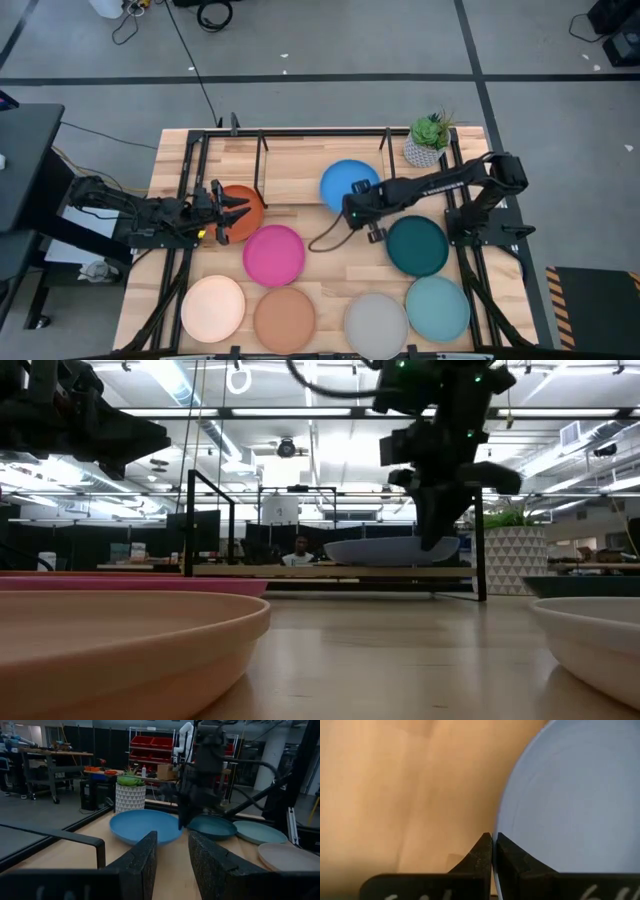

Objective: Place and stack plates onto a shelf
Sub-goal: Put the blue plate on the shelf

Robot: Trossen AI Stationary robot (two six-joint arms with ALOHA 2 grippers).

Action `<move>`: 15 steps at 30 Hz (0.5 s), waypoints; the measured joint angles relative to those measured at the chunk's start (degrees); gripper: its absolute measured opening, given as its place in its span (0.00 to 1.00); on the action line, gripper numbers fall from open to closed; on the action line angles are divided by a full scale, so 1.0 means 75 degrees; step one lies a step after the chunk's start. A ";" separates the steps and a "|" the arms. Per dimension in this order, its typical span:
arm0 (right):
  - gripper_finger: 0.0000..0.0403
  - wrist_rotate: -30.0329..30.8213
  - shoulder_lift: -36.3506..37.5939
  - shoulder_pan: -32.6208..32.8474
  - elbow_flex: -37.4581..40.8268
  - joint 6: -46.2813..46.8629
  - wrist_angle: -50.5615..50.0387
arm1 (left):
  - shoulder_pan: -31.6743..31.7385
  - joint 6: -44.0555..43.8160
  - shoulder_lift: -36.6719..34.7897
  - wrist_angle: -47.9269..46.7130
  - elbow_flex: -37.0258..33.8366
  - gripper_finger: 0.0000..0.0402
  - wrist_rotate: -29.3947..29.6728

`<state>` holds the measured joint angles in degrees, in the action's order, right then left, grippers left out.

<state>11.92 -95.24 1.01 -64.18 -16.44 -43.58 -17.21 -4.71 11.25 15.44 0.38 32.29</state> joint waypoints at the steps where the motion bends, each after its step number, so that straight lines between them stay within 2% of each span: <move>1: 0.04 -0.0003 0.0000 -0.0088 0.0000 0.0019 0.0029 | 0.0003 0.0000 0.0000 -0.0006 0.0000 0.30 0.0000; 15: 0.06 -0.0351 0.0009 -0.0718 0.0009 0.0550 0.0155 | 0.0003 -0.0020 0.0000 -0.0050 0.0000 0.30 0.0000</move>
<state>9.29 -95.18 -4.37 -64.12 -12.31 -42.41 -17.19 -4.86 11.25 15.07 0.38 32.29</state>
